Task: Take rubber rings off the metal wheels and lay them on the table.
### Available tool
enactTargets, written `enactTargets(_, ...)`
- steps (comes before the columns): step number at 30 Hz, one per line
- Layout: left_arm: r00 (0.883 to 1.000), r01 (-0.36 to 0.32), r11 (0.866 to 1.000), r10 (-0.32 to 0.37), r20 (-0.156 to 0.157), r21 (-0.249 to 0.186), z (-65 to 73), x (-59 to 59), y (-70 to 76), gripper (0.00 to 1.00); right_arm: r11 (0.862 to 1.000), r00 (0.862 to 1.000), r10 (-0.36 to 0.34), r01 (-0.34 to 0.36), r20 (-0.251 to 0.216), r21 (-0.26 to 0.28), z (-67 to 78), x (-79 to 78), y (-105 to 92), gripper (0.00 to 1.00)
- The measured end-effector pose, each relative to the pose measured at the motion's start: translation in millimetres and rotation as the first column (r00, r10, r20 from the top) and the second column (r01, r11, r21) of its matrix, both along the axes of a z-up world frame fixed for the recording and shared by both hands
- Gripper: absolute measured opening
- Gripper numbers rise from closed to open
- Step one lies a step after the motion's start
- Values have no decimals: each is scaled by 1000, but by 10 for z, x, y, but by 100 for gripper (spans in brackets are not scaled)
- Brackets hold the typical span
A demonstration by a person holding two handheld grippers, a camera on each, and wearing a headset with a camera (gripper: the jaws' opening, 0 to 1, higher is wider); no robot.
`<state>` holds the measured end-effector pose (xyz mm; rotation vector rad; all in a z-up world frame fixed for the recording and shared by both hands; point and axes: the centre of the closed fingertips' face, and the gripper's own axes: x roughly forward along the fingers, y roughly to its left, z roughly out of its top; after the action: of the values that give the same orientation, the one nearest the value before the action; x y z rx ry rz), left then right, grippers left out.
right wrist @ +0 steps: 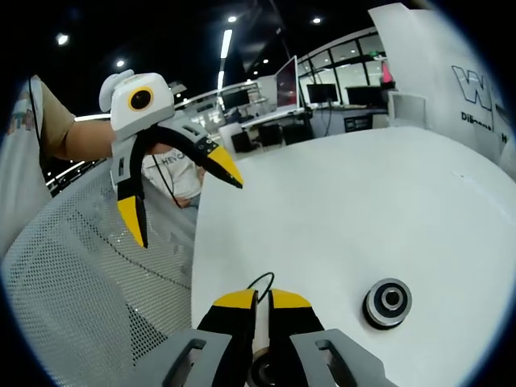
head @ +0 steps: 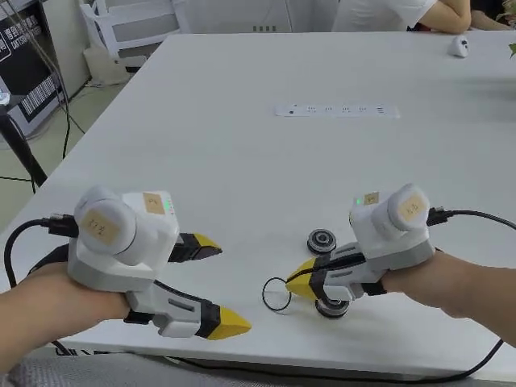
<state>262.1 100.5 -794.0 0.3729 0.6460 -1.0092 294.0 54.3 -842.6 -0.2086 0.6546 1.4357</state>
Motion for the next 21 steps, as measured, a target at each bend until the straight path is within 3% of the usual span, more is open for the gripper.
enactTargets(16, 1000, 8, 1000, -8, -1, 3, 22, 36, -35, 66, 999, 999, -36, 35, 22, 30, 108, 86, -74, 14)
enactTargets(21, 1000, 16, 1000, -16, 3, -1, 48, 78, -112, 66, 998, 998, -47, 46, 30, 41, 155, 93, -108, 18)
